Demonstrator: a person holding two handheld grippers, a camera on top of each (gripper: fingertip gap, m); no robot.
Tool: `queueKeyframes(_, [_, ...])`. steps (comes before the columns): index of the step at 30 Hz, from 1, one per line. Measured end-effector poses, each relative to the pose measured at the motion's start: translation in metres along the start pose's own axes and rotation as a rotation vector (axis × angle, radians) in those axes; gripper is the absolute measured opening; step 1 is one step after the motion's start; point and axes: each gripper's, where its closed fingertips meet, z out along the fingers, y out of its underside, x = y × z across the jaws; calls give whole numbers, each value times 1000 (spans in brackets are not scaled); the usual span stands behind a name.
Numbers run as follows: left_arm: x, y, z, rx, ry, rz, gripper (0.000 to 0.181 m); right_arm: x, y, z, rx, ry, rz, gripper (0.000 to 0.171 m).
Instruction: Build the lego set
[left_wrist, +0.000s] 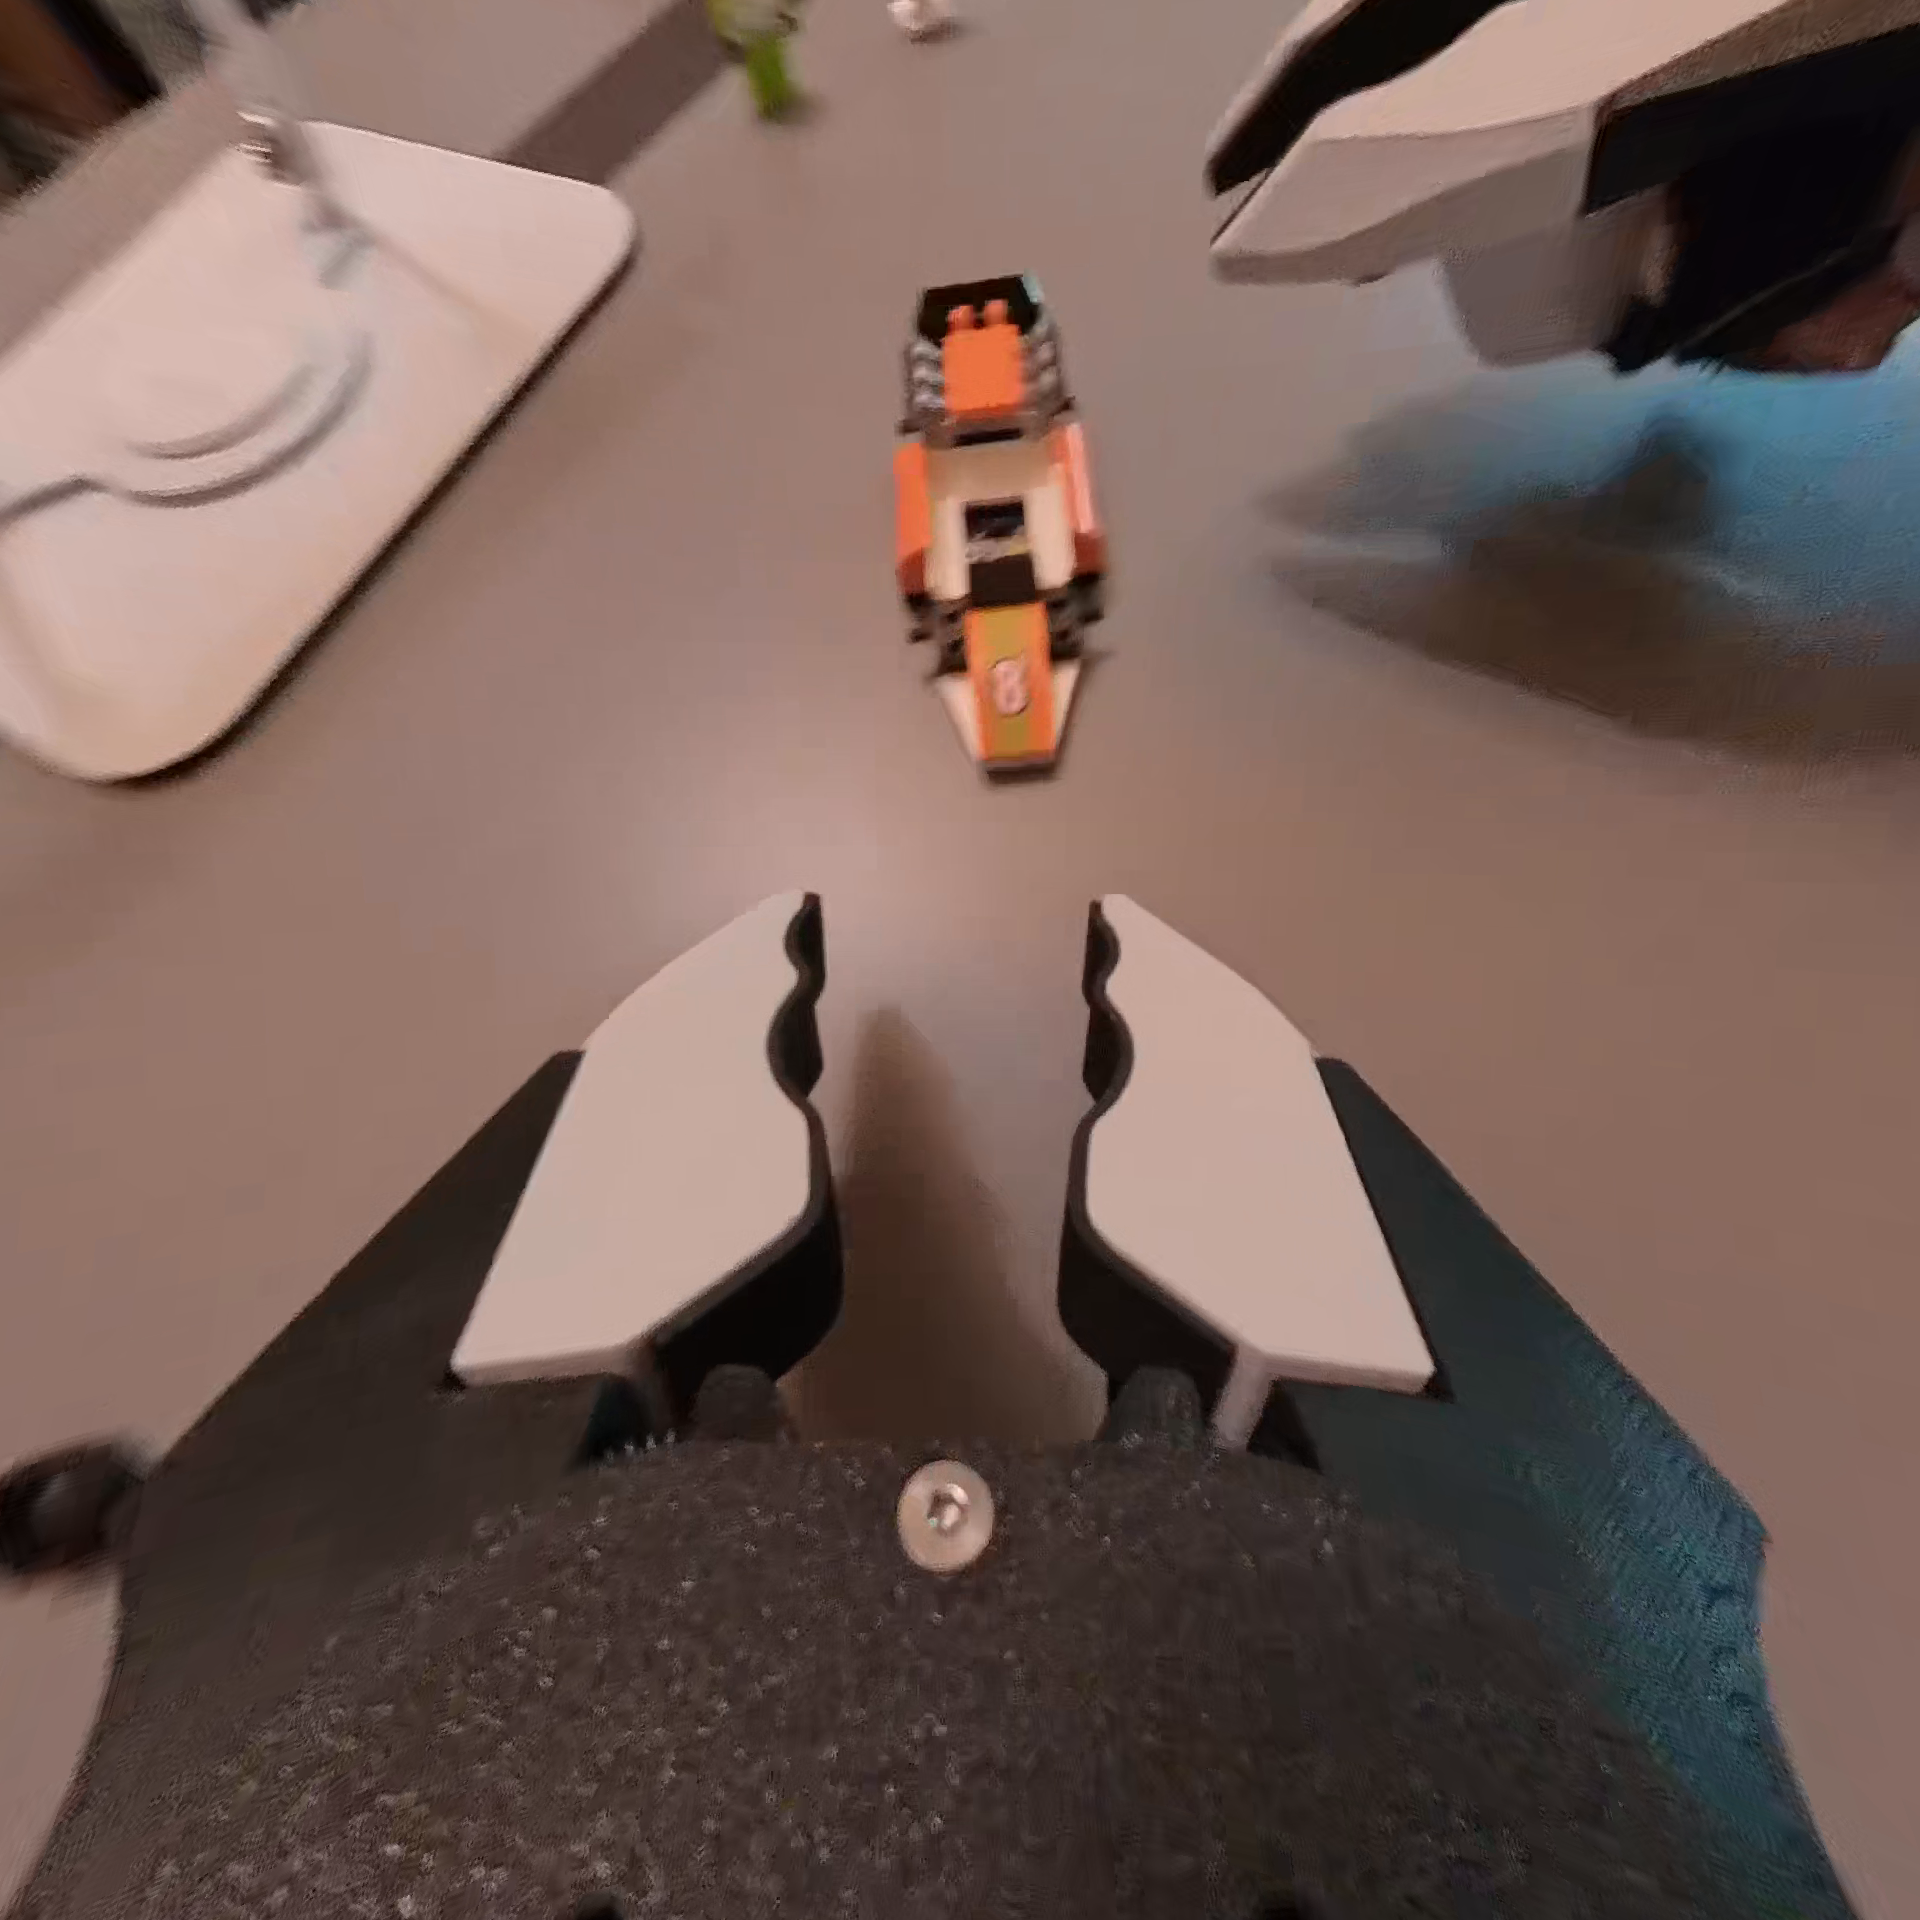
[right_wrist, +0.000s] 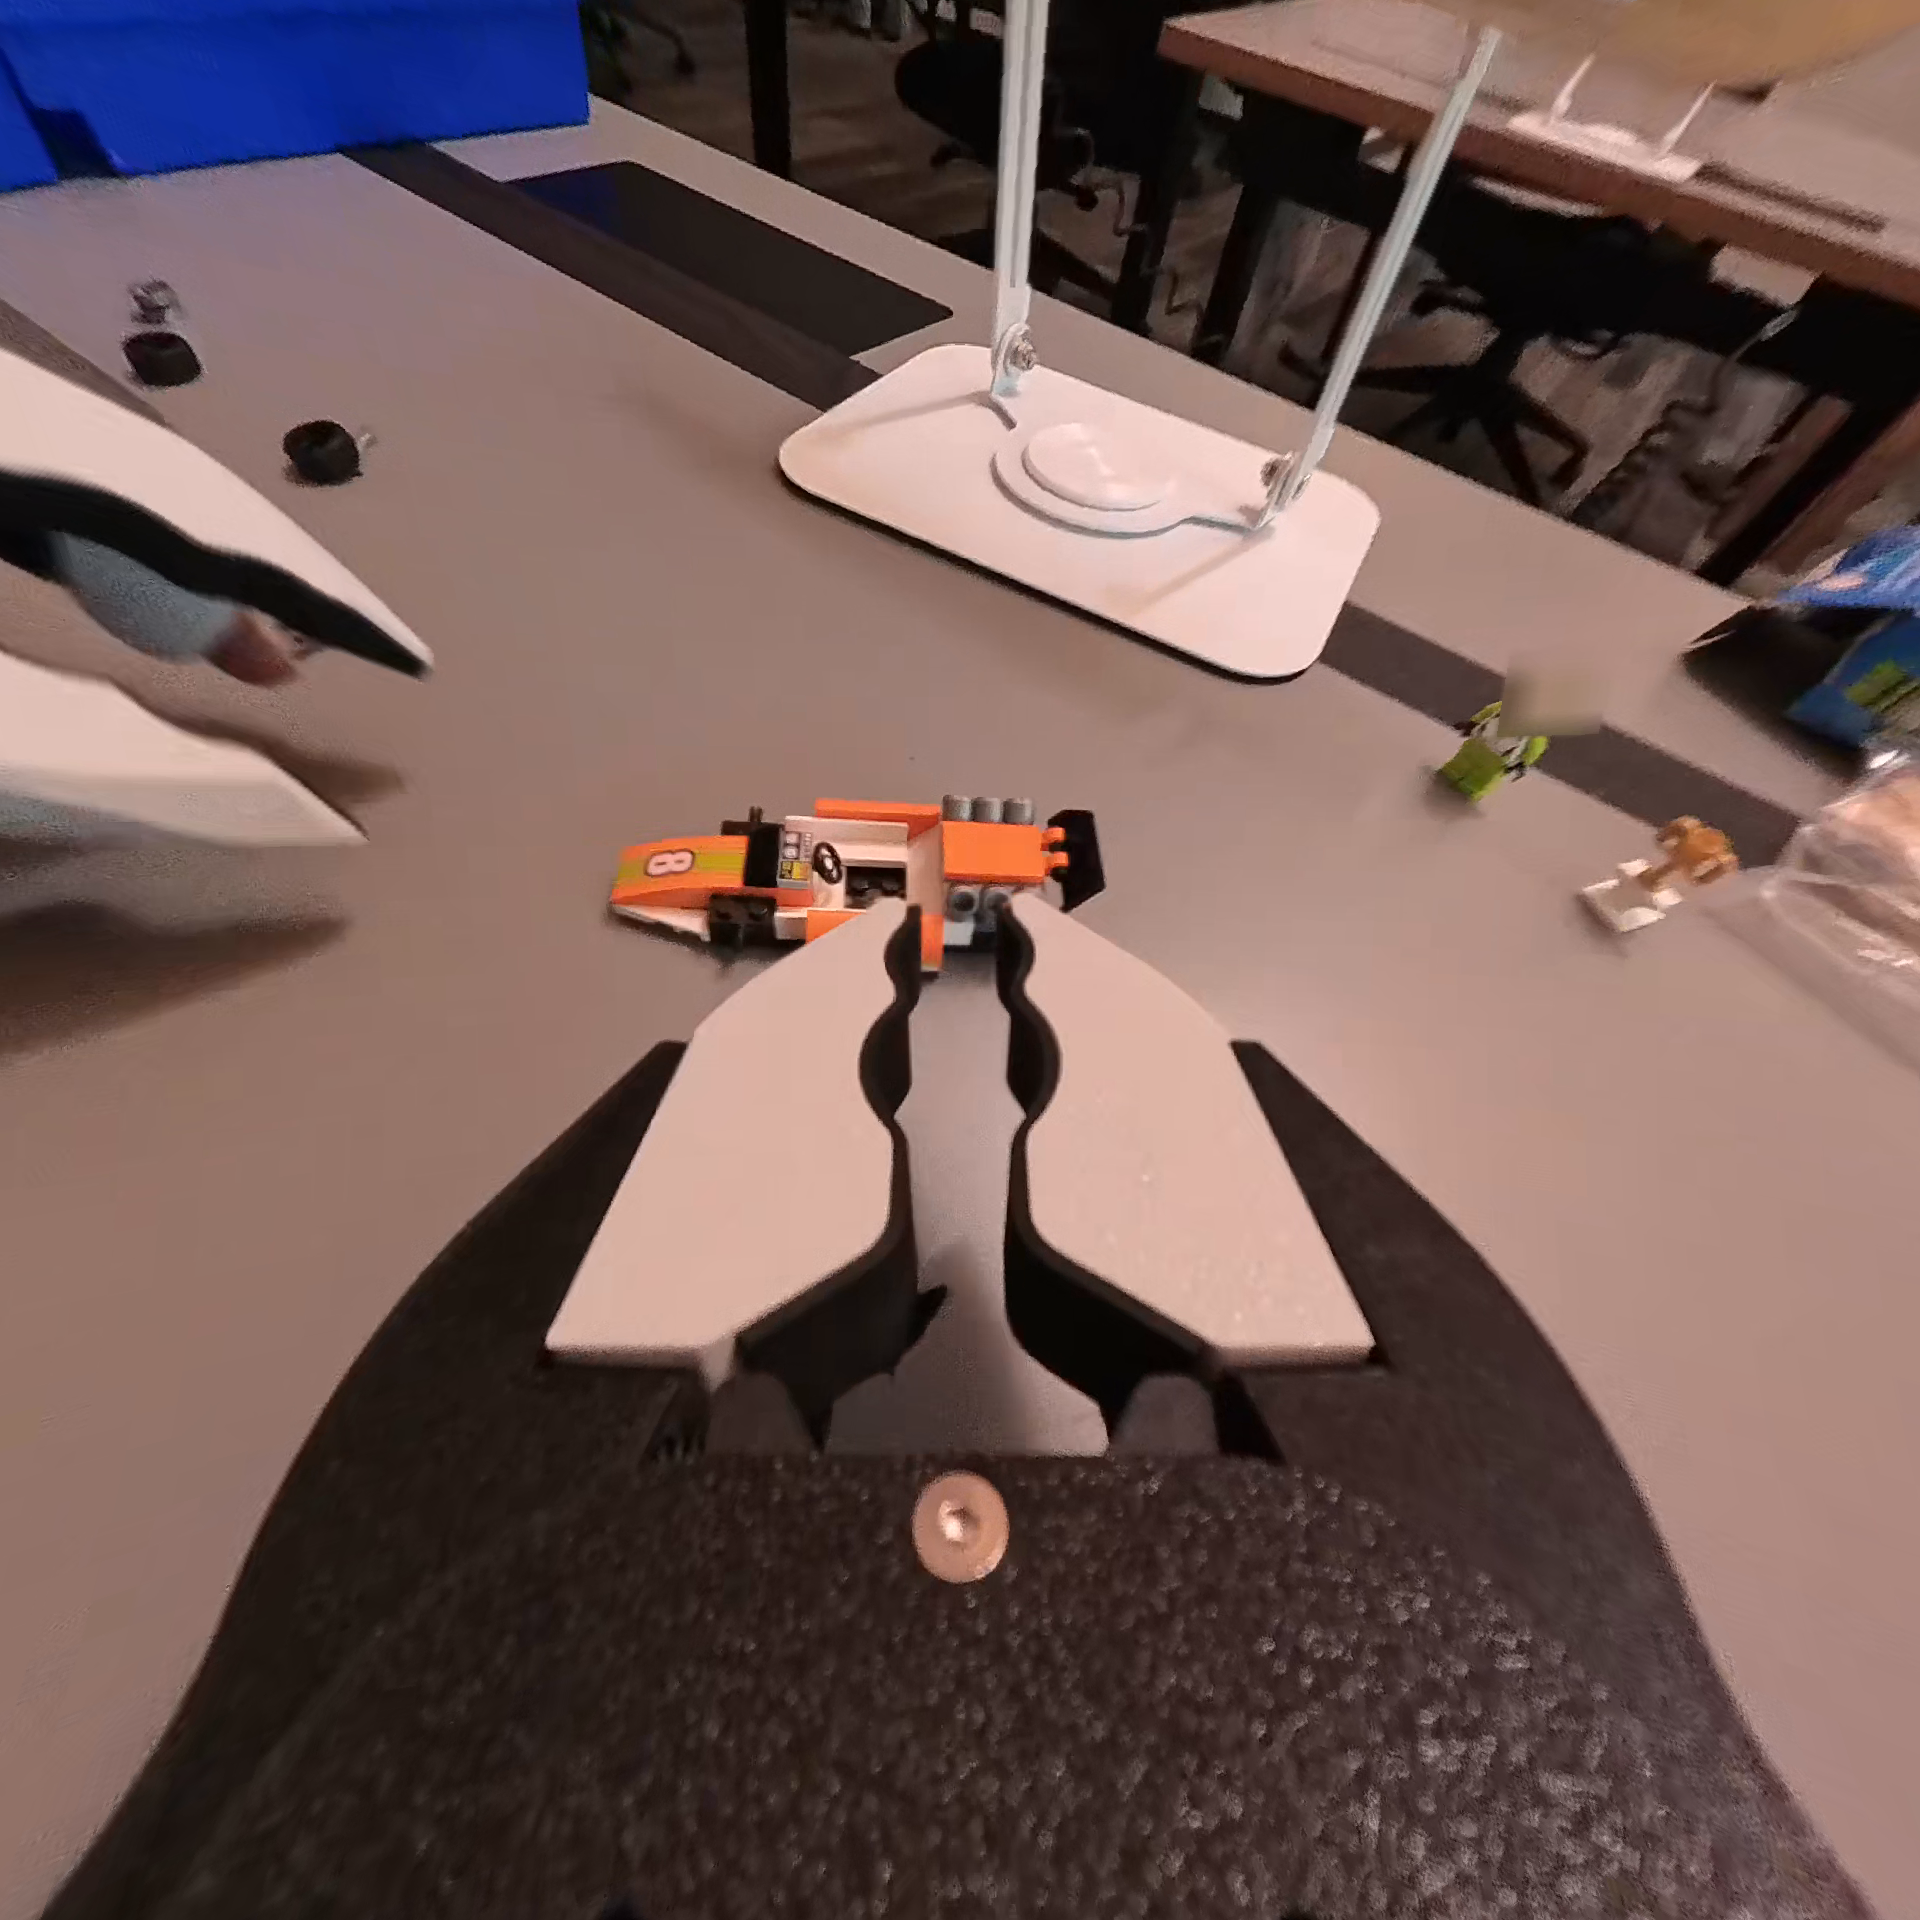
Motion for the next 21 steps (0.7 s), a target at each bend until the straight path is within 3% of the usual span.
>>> queueKeyframes(5, [18, -19, 40, -63, 160, 17, 56, 12, 6, 7, -19, 1, 80, 30])
queueKeyframes(11, [16, -24, 62, -133, 189, 113, 39, 38, 17, 45, -207, -52, 146, 68])
queueKeyframes(13, [12, -23, 61, -129, 180, 127, 31, 37, 17, 56, -226, -105, 191, 66])
queueKeyframes(18, [-2, -14, 51, -122, 156, 143, 24, 15, 15, 52, -212, -154, 176, 36])
queueKeyframes(21, [-4, -11, 48, -124, 164, 142, 25, 7, 15, 47, -203, -129, 131, 35])
